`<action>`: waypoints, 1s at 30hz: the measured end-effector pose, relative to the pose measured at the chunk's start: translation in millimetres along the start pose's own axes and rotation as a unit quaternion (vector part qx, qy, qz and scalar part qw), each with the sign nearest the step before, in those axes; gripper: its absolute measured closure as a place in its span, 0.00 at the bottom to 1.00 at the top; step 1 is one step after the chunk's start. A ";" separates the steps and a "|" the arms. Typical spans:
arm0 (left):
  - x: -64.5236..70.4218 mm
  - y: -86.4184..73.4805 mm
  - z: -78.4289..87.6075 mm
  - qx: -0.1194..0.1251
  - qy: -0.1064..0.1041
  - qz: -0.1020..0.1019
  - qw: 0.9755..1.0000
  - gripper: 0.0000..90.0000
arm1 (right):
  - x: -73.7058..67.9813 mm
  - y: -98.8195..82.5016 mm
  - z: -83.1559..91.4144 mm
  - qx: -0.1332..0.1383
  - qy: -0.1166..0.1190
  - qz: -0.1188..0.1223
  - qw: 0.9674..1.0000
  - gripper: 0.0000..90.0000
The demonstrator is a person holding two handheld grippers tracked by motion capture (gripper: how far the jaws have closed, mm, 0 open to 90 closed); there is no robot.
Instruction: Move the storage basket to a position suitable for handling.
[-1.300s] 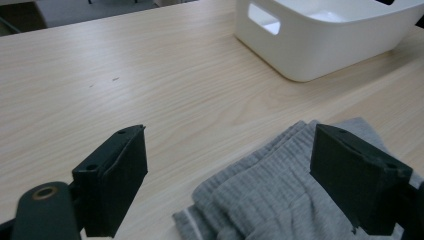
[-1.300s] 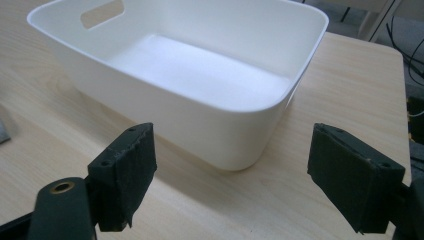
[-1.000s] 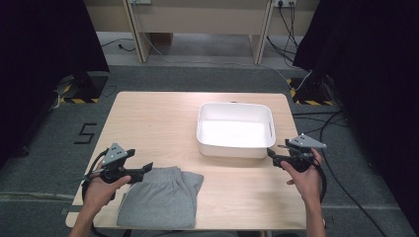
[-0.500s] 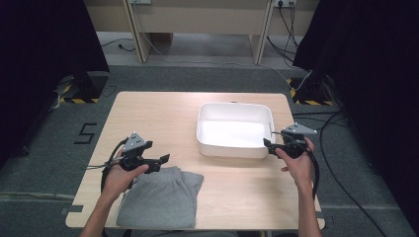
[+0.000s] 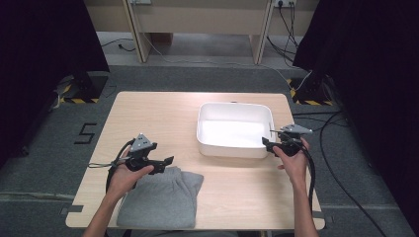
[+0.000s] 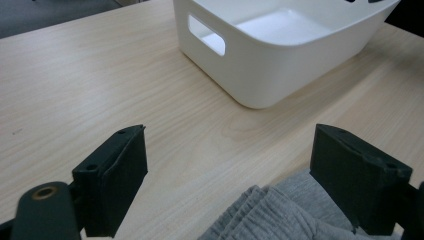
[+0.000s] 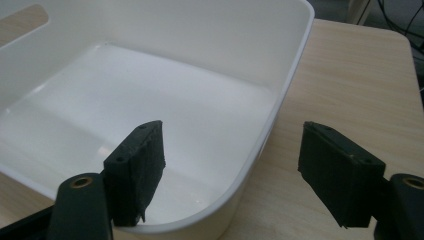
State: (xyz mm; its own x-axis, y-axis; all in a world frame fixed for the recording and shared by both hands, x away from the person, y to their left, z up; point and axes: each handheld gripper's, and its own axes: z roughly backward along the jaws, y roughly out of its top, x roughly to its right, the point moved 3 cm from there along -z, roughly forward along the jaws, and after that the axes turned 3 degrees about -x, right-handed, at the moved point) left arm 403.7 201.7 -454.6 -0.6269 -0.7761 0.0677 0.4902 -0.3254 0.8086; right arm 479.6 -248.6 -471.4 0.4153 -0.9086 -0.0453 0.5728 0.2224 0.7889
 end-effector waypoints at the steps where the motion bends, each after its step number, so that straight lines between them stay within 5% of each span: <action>1: 0.0 0.0 0.0 0.000 0.000 0.000 1.000 0.16 | 0.0 0.0 0.0 0.000 0.000 0.000 1.000 0.32; 4: 0.1 -0.4 -1.3 -0.002 0.001 -0.003 1.000 0.16 | -5.3 -1.2 -5.5 0.000 0.020 -0.005 1.000 0.35; 13: 1.2 0.2 -2.0 0.001 0.002 -0.001 1.000 0.16 | -16.1 0.7 -8.0 0.001 0.007 0.000 1.000 0.35; 30: -1.4 -6.1 -13.6 -0.012 0.003 0.005 1.000 0.16 | -70.1 11.4 -31.8 0.004 0.047 0.015 0.999 0.30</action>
State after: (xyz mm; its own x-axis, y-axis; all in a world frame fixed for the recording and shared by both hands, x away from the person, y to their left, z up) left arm 409.8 197.4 -467.6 -0.6178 -0.7831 0.0716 0.5106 -0.3303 0.7938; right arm 479.5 -171.2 -478.7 0.4967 -0.8643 -0.0792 0.5542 0.2456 0.7953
